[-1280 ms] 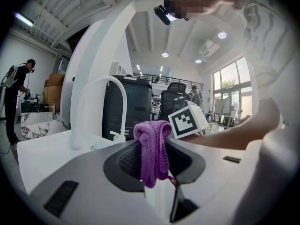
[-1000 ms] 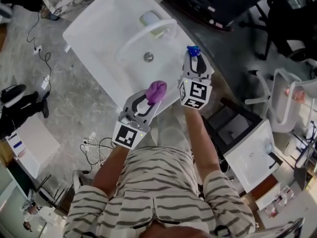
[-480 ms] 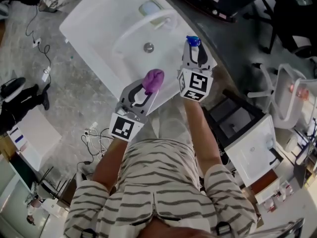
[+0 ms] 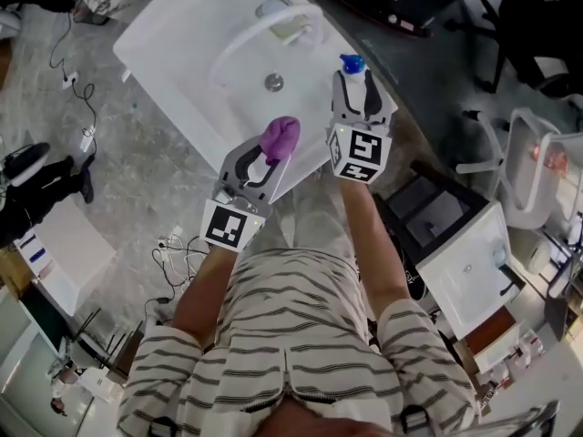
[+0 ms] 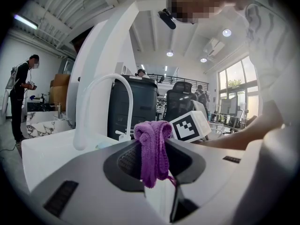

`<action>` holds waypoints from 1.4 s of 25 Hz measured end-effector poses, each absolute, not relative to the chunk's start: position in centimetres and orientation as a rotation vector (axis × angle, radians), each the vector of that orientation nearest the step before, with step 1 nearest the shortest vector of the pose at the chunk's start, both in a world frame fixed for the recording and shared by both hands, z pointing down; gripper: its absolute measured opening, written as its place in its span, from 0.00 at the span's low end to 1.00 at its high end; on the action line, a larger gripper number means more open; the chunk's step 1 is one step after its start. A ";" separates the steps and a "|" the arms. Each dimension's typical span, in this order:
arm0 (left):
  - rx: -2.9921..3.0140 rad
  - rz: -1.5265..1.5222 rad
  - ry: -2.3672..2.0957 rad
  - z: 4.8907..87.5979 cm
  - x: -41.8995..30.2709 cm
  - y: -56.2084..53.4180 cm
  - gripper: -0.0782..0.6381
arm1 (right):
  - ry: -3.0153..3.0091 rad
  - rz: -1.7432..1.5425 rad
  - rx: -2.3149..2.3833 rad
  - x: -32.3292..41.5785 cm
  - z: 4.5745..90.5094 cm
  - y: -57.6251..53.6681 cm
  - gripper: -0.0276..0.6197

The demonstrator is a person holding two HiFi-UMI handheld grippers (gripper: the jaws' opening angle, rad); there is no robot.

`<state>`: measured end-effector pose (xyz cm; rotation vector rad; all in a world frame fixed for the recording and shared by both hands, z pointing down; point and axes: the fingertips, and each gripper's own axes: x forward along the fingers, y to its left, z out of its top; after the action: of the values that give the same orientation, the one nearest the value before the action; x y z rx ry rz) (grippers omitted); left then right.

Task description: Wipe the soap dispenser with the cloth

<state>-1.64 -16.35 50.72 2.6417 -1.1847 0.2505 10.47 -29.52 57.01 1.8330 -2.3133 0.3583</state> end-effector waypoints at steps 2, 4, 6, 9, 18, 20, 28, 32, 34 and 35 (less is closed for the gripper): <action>2.646 0.250 -1.198 50.4 -1.5 -16.1 0.27 | -2.327 0.370 1.830 10.7 56.4 -29.0 0.38; 2.655 0.252 -1.205 50.0 -1.4 -15.8 0.27 | -2.336 0.376 1.838 10.9 55.6 -28.2 0.37; 2.659 0.233 -1.216 49.4 -1.8 -15.5 0.27 | -2.351 0.363 1.852 10.7 54.2 -27.4 0.35; 2.652 0.191 -1.252 48.1 -2.7 -15.0 0.27 | -2.391 0.340 1.851 9.5 51.9 -26.1 0.32; 2.678 0.153 -1.316 44.4 -3.7 -12.5 0.27 | -2.500 0.272 1.801 6.7 45.1 -19.9 0.18; 2.690 0.140 -1.323 43.5 -3.9 -12.0 0.27 | -2.517 0.267 1.794 6.3 43.9 -18.7 0.16; 2.730 0.109 -1.334 41.1 -3.9 -9.8 0.27 | -2.550 0.177 1.794 5.7 40.2 -14.8 0.09; 2.755 0.102 -1.344 40.2 -3.8 -9.0 0.27 | -2.575 0.169 1.770 4.8 39.1 -13.0 0.04; 2.760 0.101 -1.360 40.0 -3.9 -8.8 0.27 | -2.574 0.179 1.751 4.3 39.2 -12.2 0.04; 2.761 0.101 -1.370 40.0 -3.9 -8.7 0.27 | -2.578 0.182 1.741 4.1 39.2 -11.8 0.04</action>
<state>-3.94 -8.68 40.01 2.7611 -1.3697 0.1009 4.08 -11.79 39.22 1.7405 -2.5775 0.1823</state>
